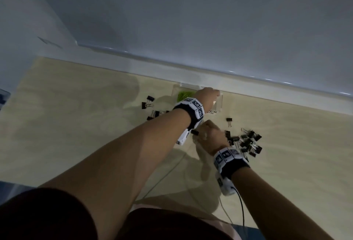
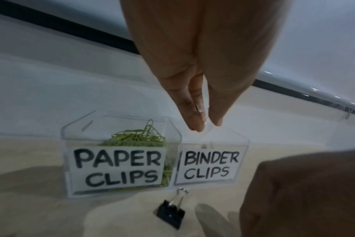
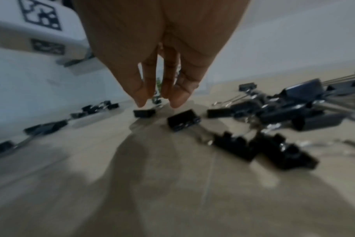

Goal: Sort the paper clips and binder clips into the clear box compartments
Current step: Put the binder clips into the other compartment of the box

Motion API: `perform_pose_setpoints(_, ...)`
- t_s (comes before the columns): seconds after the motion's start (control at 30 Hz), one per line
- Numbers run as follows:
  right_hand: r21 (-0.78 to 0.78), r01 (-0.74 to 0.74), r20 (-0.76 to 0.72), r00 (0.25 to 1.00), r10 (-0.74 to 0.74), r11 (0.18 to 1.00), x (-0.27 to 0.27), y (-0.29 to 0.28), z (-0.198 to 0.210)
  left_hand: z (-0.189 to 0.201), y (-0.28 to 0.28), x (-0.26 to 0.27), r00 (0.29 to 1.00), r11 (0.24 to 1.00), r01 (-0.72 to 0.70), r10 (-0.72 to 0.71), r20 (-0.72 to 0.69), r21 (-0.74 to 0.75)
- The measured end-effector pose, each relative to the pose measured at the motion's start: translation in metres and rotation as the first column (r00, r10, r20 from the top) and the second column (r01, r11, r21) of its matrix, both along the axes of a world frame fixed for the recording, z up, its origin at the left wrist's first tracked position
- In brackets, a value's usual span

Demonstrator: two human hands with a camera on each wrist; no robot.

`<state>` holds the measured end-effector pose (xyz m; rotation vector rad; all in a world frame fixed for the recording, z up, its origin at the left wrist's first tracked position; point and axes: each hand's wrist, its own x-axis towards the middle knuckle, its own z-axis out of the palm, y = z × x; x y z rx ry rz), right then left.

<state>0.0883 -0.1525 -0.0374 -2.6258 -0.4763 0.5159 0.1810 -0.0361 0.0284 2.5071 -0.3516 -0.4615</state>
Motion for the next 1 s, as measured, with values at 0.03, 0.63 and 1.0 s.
perform_pose_setpoints(0.03,-0.044,-0.053,-0.022,0.998,0.052,0.998,-0.003,0.006,-0.005,0.000,0.004,-0.003,1.000,1.000,-0.003,0.003,0.025,-0.010)
perform_pose_setpoints(0.63,-0.283,-0.313,0.079,0.934,0.347,0.906,0.026,0.043,0.008,-0.076,0.170,-0.077,0.960,0.912,-0.280,0.275,0.058,0.301)
perform_pose_setpoints(1.0,-0.256,-0.193,-0.025,0.981,0.193,0.947,0.011,0.026,0.000,-0.071,0.166,-0.106,0.770,0.770,-0.638,0.638,-0.013,-0.006)
